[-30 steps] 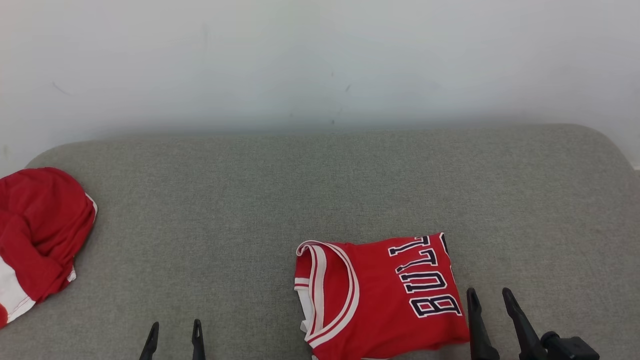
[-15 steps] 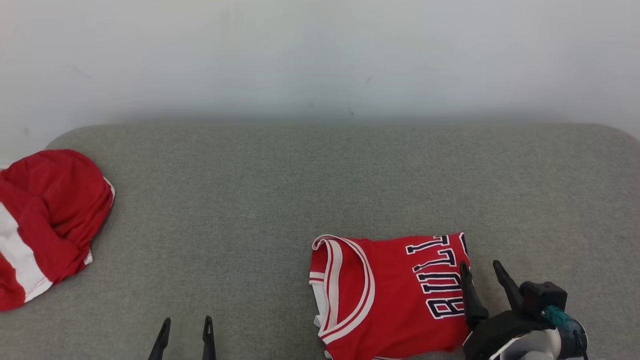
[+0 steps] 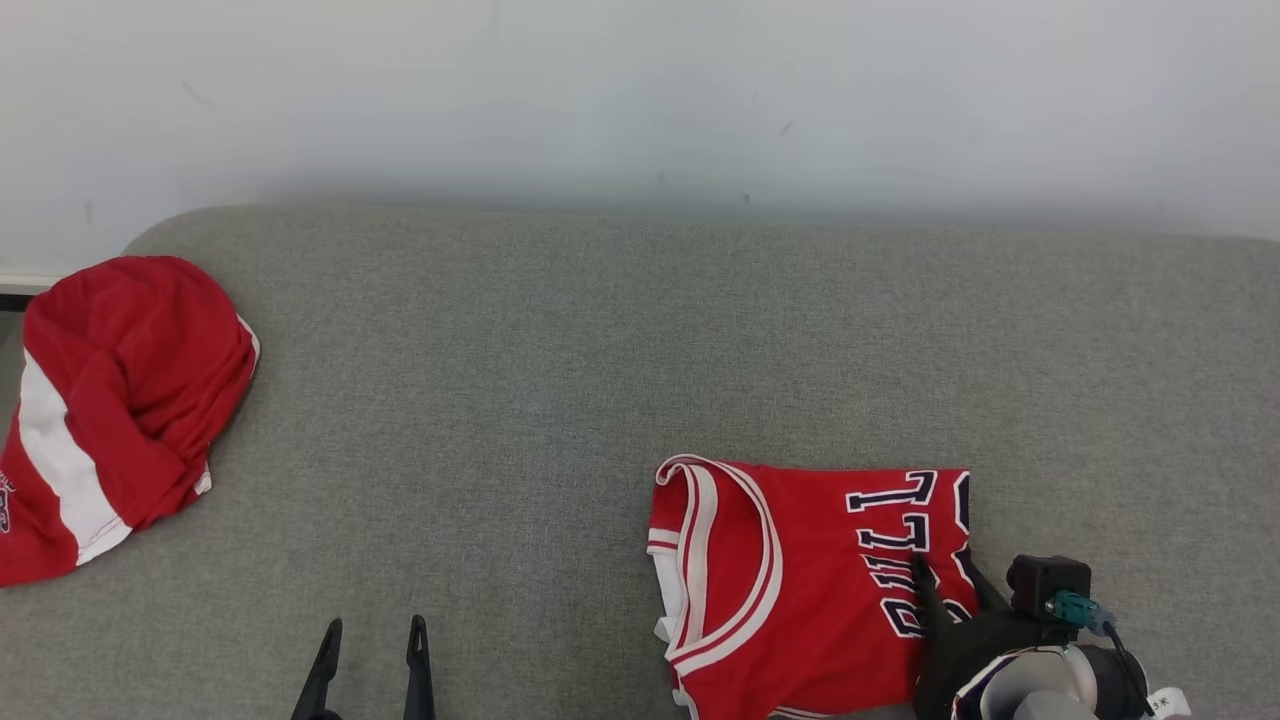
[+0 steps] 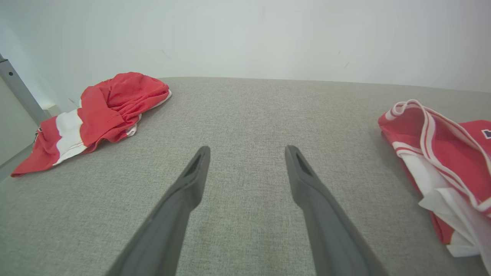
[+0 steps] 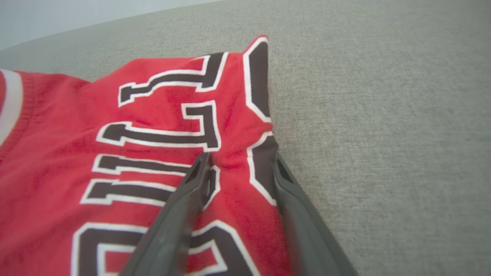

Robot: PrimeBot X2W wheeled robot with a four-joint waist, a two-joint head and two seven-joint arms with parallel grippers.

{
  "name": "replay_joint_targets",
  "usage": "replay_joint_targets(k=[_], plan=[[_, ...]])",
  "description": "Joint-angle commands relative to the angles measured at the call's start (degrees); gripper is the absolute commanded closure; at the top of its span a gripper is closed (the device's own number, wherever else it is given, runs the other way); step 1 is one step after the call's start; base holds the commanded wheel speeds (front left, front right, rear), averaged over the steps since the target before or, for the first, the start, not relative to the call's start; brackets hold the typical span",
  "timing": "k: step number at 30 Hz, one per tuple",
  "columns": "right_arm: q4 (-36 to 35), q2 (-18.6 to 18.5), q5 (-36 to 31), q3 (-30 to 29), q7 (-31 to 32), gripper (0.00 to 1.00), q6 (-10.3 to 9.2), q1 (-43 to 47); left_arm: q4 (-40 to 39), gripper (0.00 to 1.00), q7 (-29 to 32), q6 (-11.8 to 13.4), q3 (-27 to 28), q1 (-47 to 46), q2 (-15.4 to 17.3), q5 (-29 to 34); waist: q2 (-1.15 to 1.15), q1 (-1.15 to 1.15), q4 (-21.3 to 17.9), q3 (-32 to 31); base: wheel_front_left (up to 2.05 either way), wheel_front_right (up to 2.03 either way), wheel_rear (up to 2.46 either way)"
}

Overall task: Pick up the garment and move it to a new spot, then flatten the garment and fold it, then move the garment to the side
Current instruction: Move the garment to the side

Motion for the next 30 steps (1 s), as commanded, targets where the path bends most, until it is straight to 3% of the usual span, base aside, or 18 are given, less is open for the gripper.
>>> replay_joint_targets(k=[1,15,30], plan=[[1.4,0.4,0.7,0.9,0.2,1.0,-0.15,0.0,0.0,0.0,-0.2,0.3,0.0,-0.6,-0.1,-0.2,0.0,0.0,0.1,0.0,0.0,0.0,0.0],[0.5,-7.7,3.8,6.4,-1.3,1.0,-0.15,-14.5,-1.3,0.0,-0.2,0.6,-1.2,-3.0,-0.1,-1.4,0.0,0.0,-0.8,5.8,0.0,0.0,0.0],[-1.0,-26.3,6.2,11.6,0.6,1.0,-0.15,-32.0,-8.0,0.0,-0.2,-0.5,-3.9,-11.3,-0.1,0.8,0.0,0.0,-5.8,19.6,0.0,0.0,0.0]])
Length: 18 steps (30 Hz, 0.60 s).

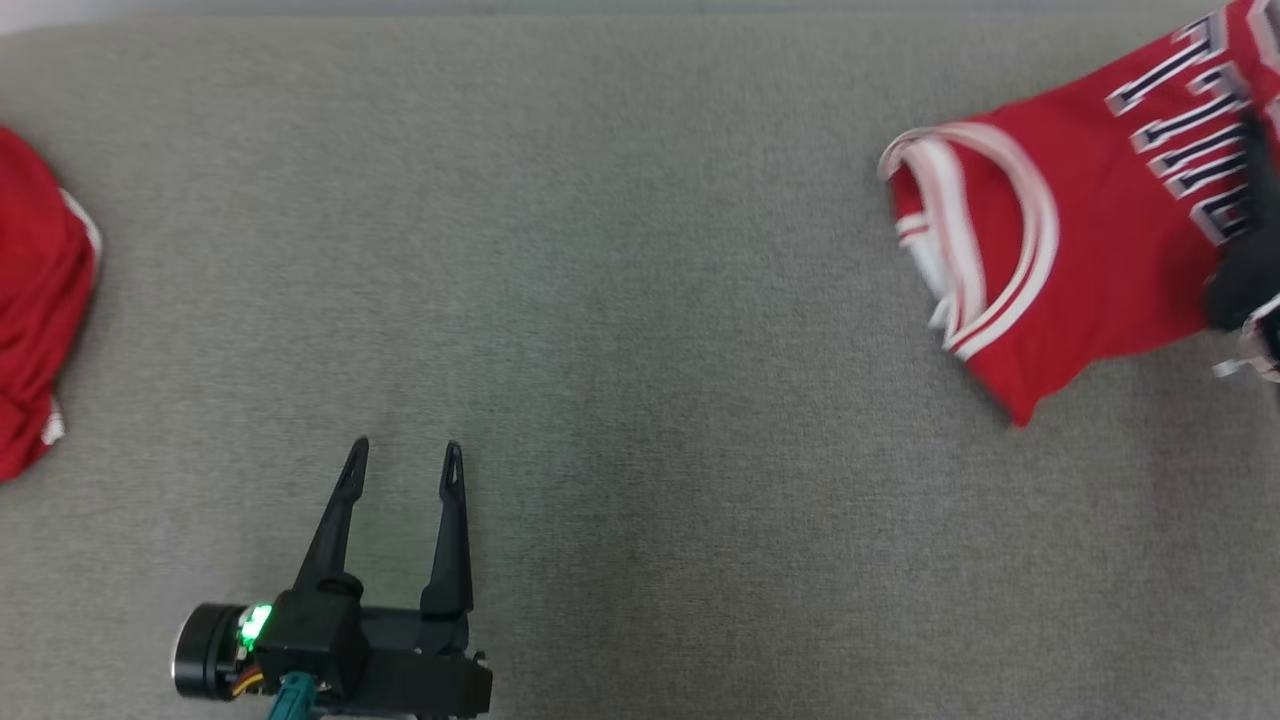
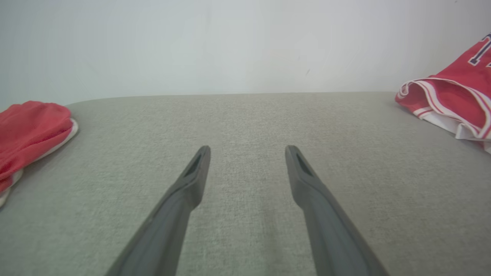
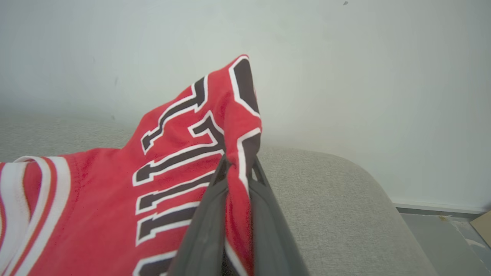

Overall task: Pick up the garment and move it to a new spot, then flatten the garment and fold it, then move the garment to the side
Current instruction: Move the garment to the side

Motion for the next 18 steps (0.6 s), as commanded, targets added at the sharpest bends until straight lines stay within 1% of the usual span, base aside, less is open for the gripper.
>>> replay_joint_targets(k=[1,3,6,12,14,18], plan=[[-0.1,-2.3,0.4,0.0,0.2,1.0,-0.15,-1.8,-1.3,0.0,-0.2,-0.4,-0.4,-1.4,0.0,0.9,-0.01,-0.02,-3.1,4.7,0.0,0.0,0.0],[0.2,-4.8,0.7,0.0,0.5,1.0,-0.15,-3.3,-2.6,0.0,-0.2,-0.8,-0.9,-2.3,0.0,1.6,-0.01,-0.02,-3.5,5.9,0.0,0.0,0.0],[0.4,-8.0,0.9,-0.1,0.6,1.0,-0.15,-5.6,-4.4,0.0,-0.2,-0.5,-1.1,-3.3,0.0,2.2,-0.01,-0.02,-3.7,7.5,0.0,0.0,0.0],[2.2,-13.5,-1.3,0.2,1.7,1.0,-0.15,-9.3,-7.3,0.0,-0.2,-0.8,-0.5,-4.3,0.0,3.0,-0.01,-0.02,-3.7,9.7,0.0,0.0,0.0],[2.8,-14.4,-2.0,0.1,2.0,1.0,-0.15,-10.4,-8.3,0.0,-0.2,-0.9,-0.3,-4.7,0.0,3.3,-0.01,-0.02,-3.6,10.2,0.0,0.0,0.0],[4.1,-14.8,-3.3,-0.6,2.7,1.0,-0.15,-11.7,-9.6,0.0,-0.2,-0.7,0.1,-4.7,0.0,3.3,-0.01,-0.02,-3.4,11.0,0.0,0.0,0.0]])
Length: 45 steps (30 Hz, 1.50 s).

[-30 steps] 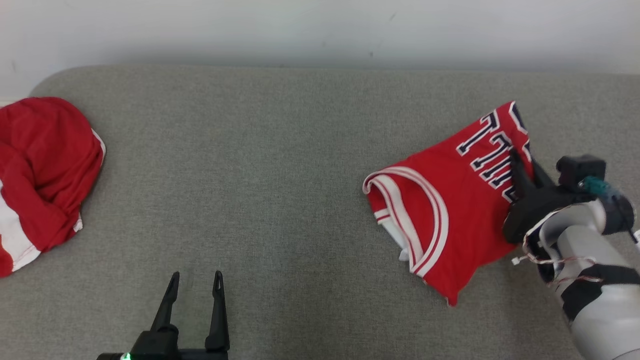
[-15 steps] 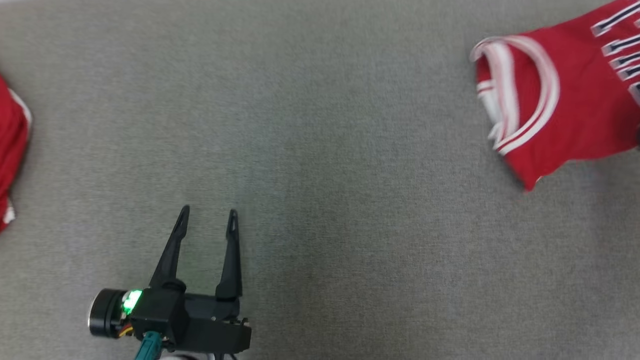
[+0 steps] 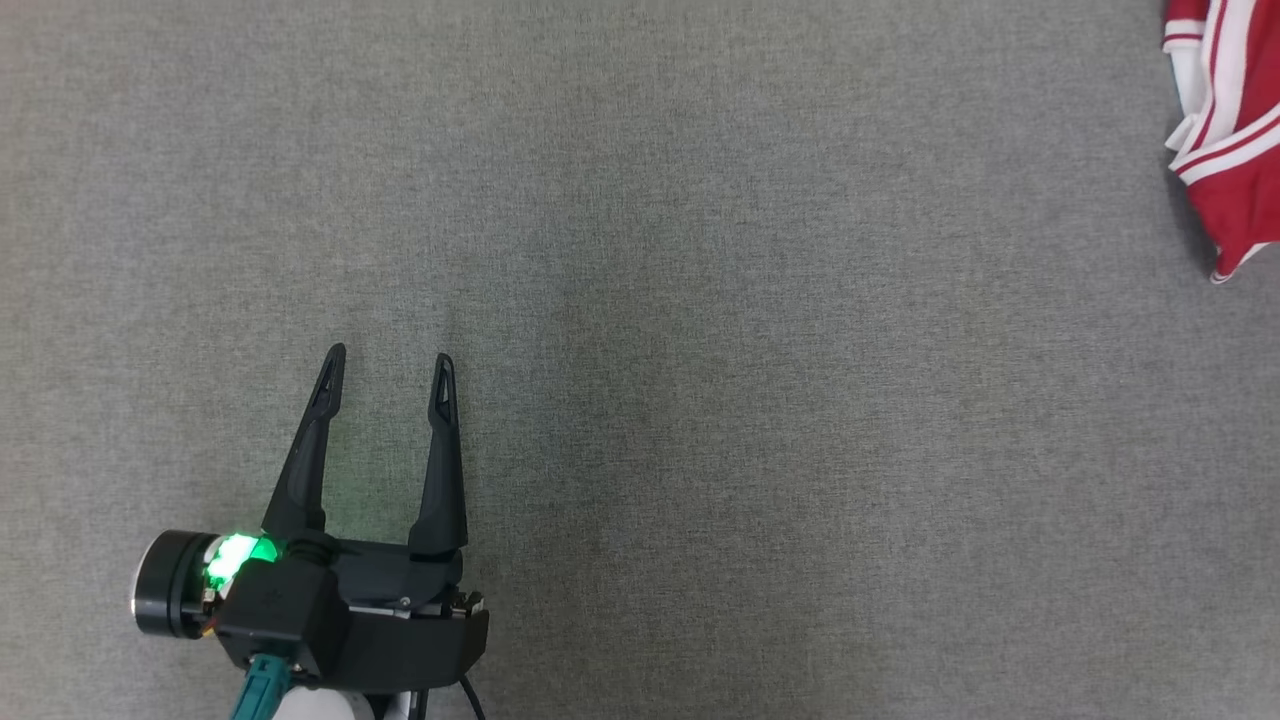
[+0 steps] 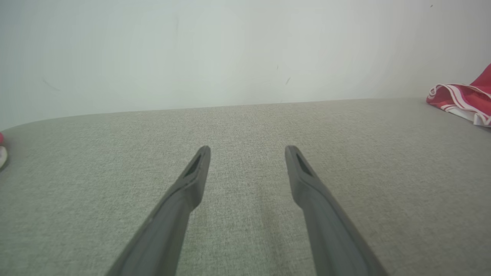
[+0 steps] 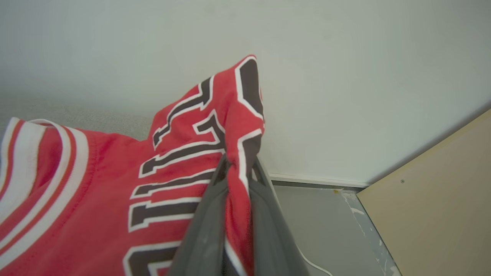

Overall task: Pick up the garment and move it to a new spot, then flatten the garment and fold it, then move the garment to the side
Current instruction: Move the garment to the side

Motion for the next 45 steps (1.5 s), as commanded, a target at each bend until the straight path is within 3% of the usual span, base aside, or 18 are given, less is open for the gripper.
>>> replay_joint_targets(k=[1,2,3,4,12,21,32,45], plan=[[0.6,0.1,-0.8,-0.7,0.0,0.98,-0.15,-1.2,-0.7,0.0,-0.2,0.2,0.2,-0.6,0.0,0.4,-0.01,-0.01,0.1,0.8,0.0,0.0,0.0],[1.0,0.1,-1.2,-1.0,-0.1,0.63,-0.15,-1.4,-0.9,0.0,-0.2,0.3,0.2,-0.6,0.0,0.3,-0.01,-0.01,0.2,0.9,0.0,0.0,0.0],[1.4,-0.1,-1.8,-1.1,0.0,0.38,-0.15,-1.6,-1.1,0.0,-0.2,0.4,0.2,-0.6,0.0,0.3,-0.01,-0.01,0.2,1.0,0.0,0.0,0.0],[2.1,-0.1,-2.2,-1.5,0.2,0.0,-0.15,-1.9,-1.1,0.0,-0.2,0.4,0.2,-0.6,0.0,0.2,-0.01,-0.01,0.3,1.0,0.0,0.0,0.0],[2.2,1.1,-7.4,-4.1,-3.1,0.0,-0.15,-3.4,-0.9,0.0,-0.2,0.8,0.9,0.1,0.0,0.1,-0.01,-0.01,-0.1,-0.2,0.0,0.0,0.0],[-9.3,8.4,-7.8,-6.8,-4.8,0.0,-0.15,2.3,1.5,0.0,-0.2,1.2,1.7,3.4,0.0,-1.2,-0.01,-0.01,-1.2,-8.0,0.0,0.0,0.0],[-30.6,19.6,-5.2,-12.6,-4.7,0.0,-0.15,24.9,5.8,0.0,-0.2,1.3,4.2,10.7,0.0,-2.6,-0.01,-0.01,-0.3,-20.0,0.0,0.0,0.0],[-43.1,30.4,-2.5,-17.8,-4.7,0.0,-0.15,52.1,9.2,0.0,-0.2,0.4,5.1,15.7,0.0,-3.1,-0.01,-0.01,1.6,-27.3,0.0,0.0,0.0]])
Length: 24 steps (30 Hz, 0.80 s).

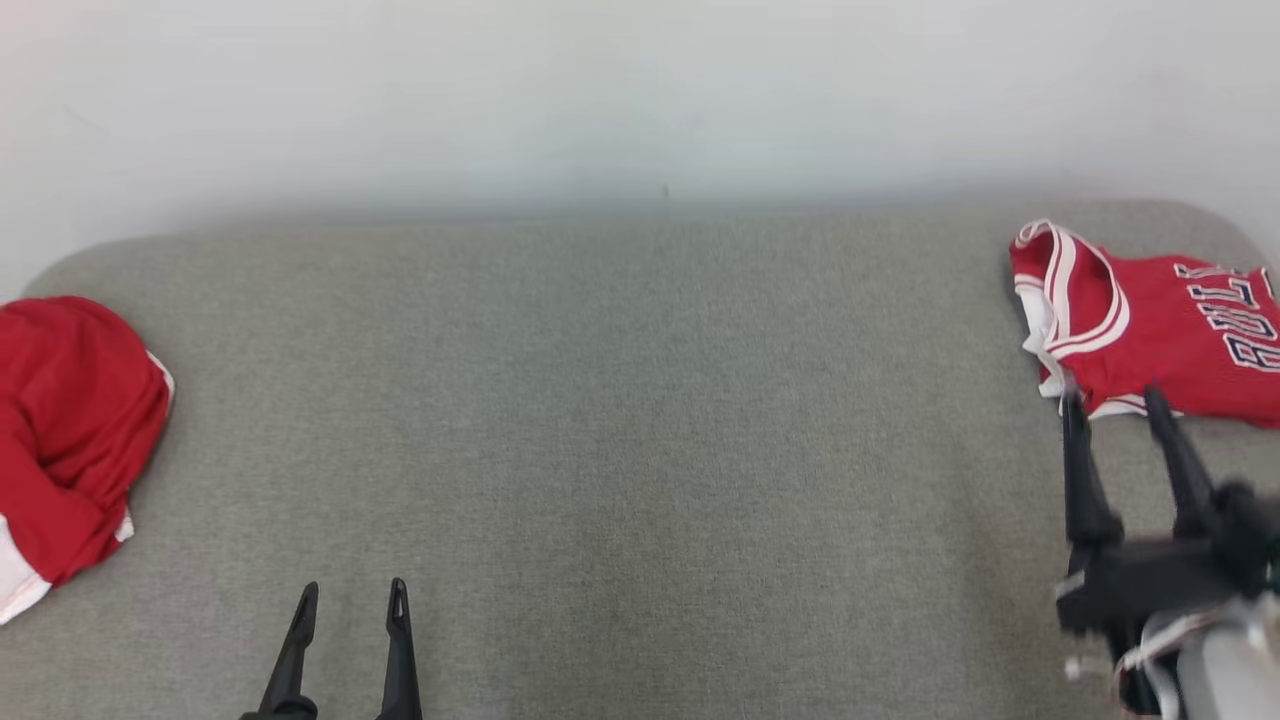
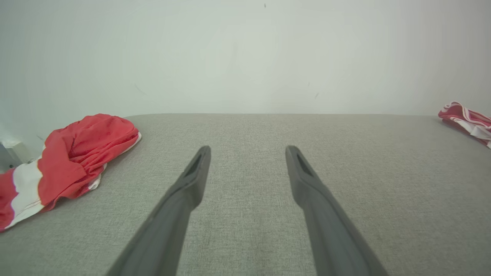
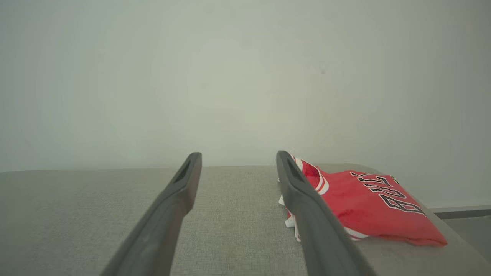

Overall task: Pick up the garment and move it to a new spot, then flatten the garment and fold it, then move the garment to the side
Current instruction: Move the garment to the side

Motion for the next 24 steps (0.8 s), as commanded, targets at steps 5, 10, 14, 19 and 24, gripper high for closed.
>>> replay_joint_targets(k=[5,10,14,19,24], plan=[[-1.9,3.5,-0.4,-1.9,0.0,0.0,-0.15,7.3,1.2,0.0,-0.2,-0.2,-0.3,1.4,0.0,-0.4,0.01,0.02,1.0,-2.8,0.0,0.0,0.0],[-4.0,7.0,-0.1,-1.5,0.0,0.0,-0.15,12.8,2.3,0.0,-0.2,-0.4,-0.1,2.1,0.0,-0.2,0.01,0.02,0.6,-3.9,0.0,0.0,0.0],[-5.7,10.2,-1.0,-0.3,0.0,0.0,-0.15,16.4,3.2,0.0,-0.2,-0.4,-0.5,2.6,0.0,-0.3,0.01,0.02,0.2,-4.6,0.0,0.0,0.0],[-6.9,11.8,-4.2,2.1,0.0,0.0,-0.15,18.8,3.9,0.0,-0.2,-0.1,-1.0,2.6,0.0,-0.7,0.01,0.02,0.1,-5.0,0.0,0.0,0.0],[-6.8,13.4,-3.9,2.1,0.0,0.0,-0.15,19.8,4.4,0.0,-0.2,0.1,-1.6,2.4,0.0,-0.9,0.01,0.02,0.3,-5.1,0.0,0.0,0.0]])
